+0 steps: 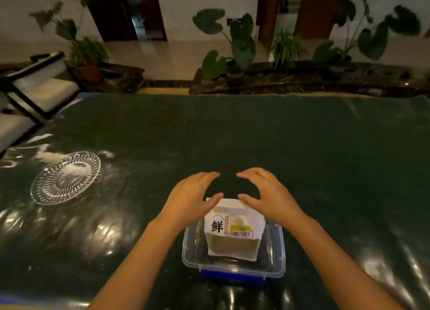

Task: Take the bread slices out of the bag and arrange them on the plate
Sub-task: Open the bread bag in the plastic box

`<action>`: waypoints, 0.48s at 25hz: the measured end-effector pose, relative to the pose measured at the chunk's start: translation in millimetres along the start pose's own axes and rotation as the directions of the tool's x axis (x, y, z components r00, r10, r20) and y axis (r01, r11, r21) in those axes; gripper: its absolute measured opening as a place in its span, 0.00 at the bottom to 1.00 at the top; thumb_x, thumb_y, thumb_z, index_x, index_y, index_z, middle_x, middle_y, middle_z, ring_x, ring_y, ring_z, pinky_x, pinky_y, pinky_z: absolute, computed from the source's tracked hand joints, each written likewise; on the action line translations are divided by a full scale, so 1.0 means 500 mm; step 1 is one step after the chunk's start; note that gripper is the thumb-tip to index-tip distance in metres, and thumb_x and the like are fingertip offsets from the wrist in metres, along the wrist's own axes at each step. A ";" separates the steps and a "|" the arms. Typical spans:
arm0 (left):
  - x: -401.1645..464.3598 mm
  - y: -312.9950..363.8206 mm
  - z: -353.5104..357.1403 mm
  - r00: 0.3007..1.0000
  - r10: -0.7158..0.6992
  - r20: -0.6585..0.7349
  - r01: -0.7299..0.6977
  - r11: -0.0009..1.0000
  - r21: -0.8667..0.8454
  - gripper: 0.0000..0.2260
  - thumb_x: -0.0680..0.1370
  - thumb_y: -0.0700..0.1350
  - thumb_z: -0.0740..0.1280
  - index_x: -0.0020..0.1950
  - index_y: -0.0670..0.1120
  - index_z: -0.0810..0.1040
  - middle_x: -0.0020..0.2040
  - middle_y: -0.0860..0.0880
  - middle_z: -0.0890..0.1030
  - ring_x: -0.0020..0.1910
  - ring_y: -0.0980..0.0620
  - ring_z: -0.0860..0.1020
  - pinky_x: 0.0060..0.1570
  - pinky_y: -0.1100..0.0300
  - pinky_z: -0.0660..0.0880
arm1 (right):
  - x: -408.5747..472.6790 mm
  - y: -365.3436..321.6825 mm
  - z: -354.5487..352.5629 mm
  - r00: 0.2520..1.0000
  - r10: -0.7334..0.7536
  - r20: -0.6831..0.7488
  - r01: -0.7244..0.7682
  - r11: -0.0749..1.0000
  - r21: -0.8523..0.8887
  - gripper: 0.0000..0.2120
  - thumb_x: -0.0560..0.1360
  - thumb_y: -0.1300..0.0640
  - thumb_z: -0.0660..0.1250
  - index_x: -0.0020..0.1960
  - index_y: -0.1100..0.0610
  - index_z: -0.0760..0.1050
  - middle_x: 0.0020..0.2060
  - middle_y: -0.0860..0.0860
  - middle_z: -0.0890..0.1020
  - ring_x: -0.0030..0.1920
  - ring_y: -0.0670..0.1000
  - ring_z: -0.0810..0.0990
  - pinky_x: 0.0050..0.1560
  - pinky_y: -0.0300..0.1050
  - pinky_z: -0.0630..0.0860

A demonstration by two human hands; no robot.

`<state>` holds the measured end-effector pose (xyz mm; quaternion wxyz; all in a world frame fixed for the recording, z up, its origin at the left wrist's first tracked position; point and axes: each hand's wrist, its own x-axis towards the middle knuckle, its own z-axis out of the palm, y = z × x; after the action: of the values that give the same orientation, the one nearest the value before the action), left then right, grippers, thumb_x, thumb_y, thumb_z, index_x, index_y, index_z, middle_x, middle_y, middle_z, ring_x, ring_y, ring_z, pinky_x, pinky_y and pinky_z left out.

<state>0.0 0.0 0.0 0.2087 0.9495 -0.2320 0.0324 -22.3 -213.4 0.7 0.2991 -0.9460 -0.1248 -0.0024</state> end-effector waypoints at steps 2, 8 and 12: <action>-0.014 -0.015 0.024 0.998 0.006 0.070 -0.001 0.997 -0.080 0.21 0.74 0.56 0.63 0.66 0.56 0.67 0.64 0.53 0.75 0.61 0.55 0.74 0.57 0.60 0.70 | -0.009 0.006 0.019 0.997 0.076 0.033 -0.077 0.996 0.048 0.21 0.72 0.50 0.67 0.65 0.48 0.70 0.62 0.47 0.74 0.63 0.47 0.70 0.61 0.42 0.67; -0.020 -0.033 0.100 0.985 0.014 0.171 0.024 0.976 -0.217 0.14 0.75 0.49 0.66 0.60 0.53 0.74 0.56 0.53 0.77 0.55 0.57 0.74 0.53 0.60 0.74 | -0.038 0.032 0.071 0.969 0.247 -0.002 -0.243 0.955 0.168 0.11 0.72 0.57 0.68 0.54 0.52 0.79 0.51 0.49 0.81 0.52 0.46 0.78 0.54 0.41 0.76; -0.003 -0.029 0.115 0.989 -0.037 0.142 0.077 0.954 -0.289 0.08 0.73 0.44 0.68 0.51 0.49 0.80 0.48 0.51 0.80 0.48 0.55 0.77 0.46 0.60 0.75 | -0.043 0.040 0.073 0.977 0.211 0.030 -0.213 0.960 0.182 0.14 0.70 0.54 0.70 0.56 0.50 0.77 0.52 0.47 0.79 0.52 0.45 0.76 0.53 0.41 0.75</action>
<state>3.1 -11.2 -58.2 0.3320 0.9143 -0.2204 -0.0726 -40.9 -213.4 -42.4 0.3832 -0.9222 -0.0241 0.0462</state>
